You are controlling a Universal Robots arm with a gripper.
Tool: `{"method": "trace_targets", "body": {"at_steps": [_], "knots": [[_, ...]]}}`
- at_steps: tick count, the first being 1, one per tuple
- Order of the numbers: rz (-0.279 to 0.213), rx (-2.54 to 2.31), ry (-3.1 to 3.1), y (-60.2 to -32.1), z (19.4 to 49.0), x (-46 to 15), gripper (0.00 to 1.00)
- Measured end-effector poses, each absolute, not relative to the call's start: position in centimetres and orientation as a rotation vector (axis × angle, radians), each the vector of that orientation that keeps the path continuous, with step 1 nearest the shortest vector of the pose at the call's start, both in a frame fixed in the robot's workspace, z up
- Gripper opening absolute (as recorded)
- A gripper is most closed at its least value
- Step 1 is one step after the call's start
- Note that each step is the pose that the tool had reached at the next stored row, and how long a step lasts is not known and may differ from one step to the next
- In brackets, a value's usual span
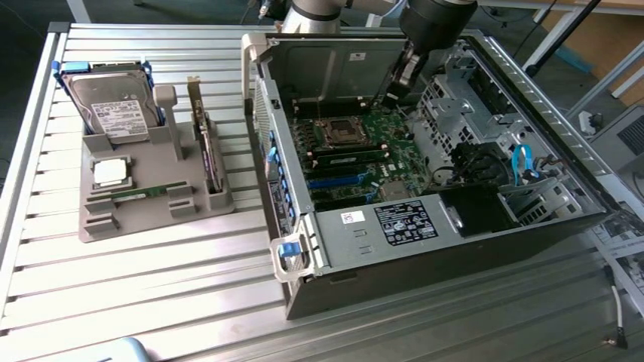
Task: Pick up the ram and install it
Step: 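Press down the ram until it locks into place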
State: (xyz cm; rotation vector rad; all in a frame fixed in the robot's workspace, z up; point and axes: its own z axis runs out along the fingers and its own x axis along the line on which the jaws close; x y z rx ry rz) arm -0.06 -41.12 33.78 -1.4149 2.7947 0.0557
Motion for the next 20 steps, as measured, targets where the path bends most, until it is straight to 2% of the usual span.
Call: {"method": "trace_targets", "body": {"at_steps": [20], "knots": [[0.053, -0.989, 2.967, -41.12, 33.76, -0.06, 0.11]]}}
